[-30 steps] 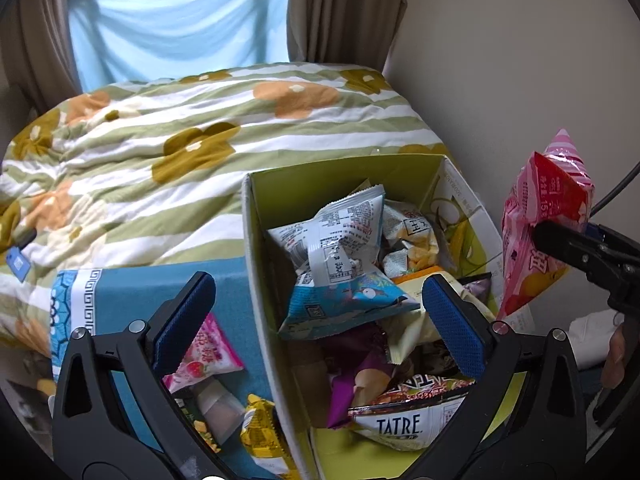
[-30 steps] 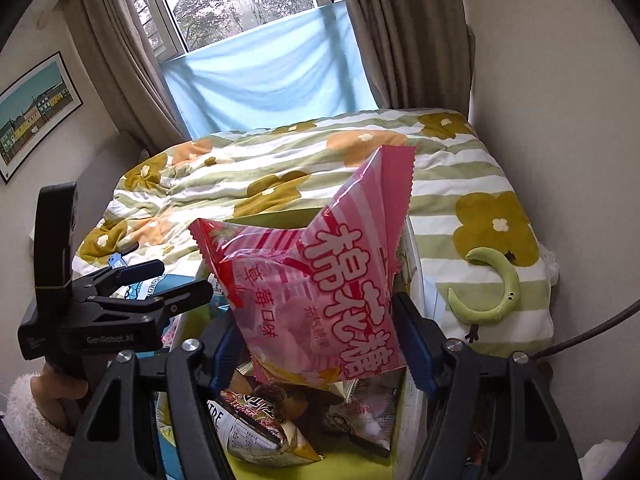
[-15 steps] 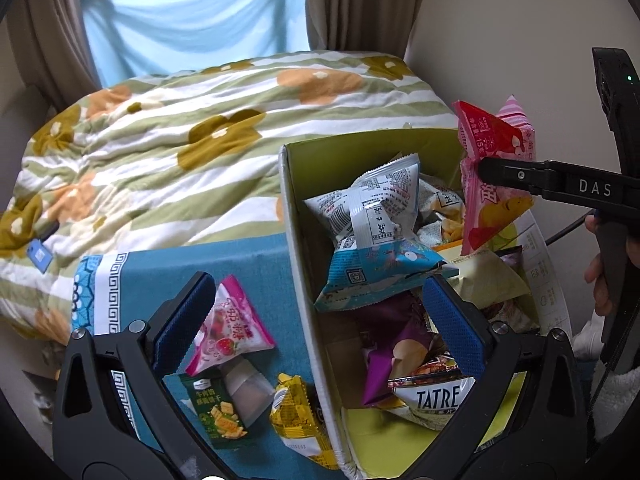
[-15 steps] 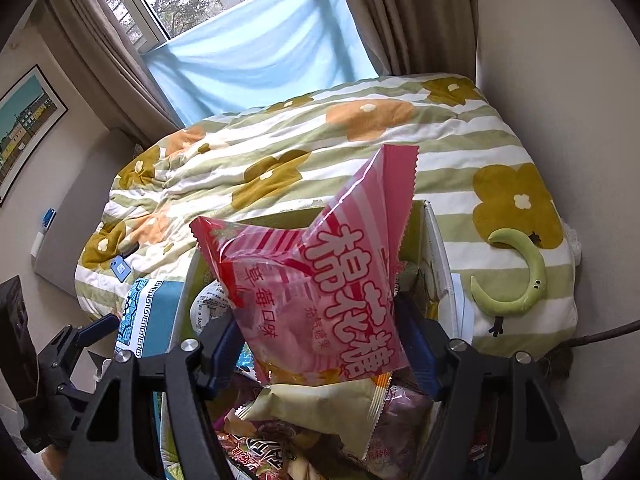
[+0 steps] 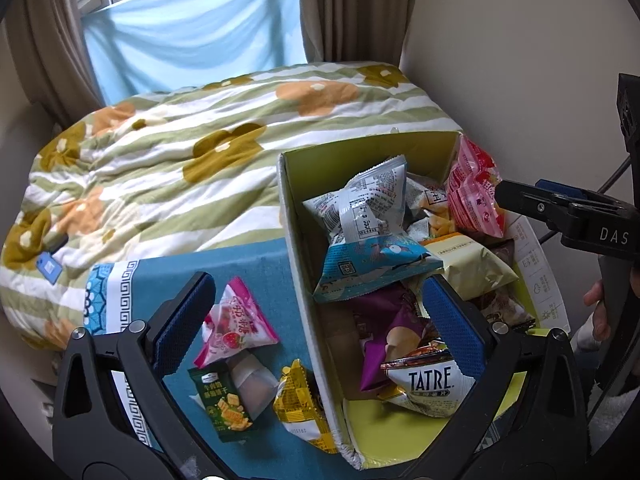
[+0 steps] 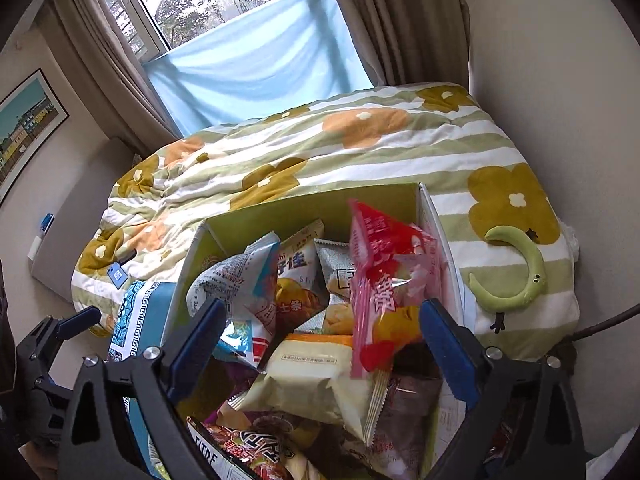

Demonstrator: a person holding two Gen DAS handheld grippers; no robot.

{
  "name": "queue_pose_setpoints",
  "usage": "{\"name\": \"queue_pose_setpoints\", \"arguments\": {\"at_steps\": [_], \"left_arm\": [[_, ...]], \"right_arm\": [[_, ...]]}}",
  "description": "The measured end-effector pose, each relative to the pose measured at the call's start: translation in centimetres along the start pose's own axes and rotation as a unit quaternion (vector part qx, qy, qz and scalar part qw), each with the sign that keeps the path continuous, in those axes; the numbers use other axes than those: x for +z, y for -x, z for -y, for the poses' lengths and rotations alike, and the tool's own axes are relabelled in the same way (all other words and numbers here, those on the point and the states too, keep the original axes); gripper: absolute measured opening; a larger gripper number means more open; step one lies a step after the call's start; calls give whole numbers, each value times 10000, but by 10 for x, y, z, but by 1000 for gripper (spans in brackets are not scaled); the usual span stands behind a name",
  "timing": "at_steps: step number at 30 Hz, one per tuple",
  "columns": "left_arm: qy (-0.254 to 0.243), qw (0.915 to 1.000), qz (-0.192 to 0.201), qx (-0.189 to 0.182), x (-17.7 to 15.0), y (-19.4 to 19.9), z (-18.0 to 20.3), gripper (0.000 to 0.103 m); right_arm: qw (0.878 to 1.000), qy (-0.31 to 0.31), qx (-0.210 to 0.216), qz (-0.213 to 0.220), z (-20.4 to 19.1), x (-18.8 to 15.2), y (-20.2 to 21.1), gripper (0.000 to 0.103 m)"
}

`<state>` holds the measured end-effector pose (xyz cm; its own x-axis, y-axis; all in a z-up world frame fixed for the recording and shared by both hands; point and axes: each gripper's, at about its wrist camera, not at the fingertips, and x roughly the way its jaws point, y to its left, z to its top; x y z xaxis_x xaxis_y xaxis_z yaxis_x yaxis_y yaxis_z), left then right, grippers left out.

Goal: Organize snacks
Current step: 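Withdraw both tools from the box toward the remaining snacks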

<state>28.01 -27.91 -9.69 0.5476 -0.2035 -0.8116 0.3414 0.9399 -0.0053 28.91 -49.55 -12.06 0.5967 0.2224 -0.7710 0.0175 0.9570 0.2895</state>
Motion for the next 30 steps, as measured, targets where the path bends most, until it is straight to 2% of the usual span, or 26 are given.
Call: {"name": "queue_pose_setpoints", "arguments": {"at_steps": [5,8,13,17,23,30], "left_arm": [[125,9998,138,-99,-2,21,-6,102],[141,9993,344,35,-3,41,-17,102],[307,9978,567,154,-9,74,-46,103],[474,9966,665,142,-29,91,-73,103],[547,9969,557,26,-55,99,-116,102],[544,9975,314,-323,-71,96,-173,102]], "right_arm": [[9999,98,-75,95,-2,-5,21,96],[9992,278,-198,203,-6,-7,36,96],[9970,550,-295,466,-18,-15,66,96],[9962,614,-295,547,-32,-27,85,96],[9947,630,-372,718,-67,-49,102,96],[9949,324,-428,851,-120,-78,101,96]]}}
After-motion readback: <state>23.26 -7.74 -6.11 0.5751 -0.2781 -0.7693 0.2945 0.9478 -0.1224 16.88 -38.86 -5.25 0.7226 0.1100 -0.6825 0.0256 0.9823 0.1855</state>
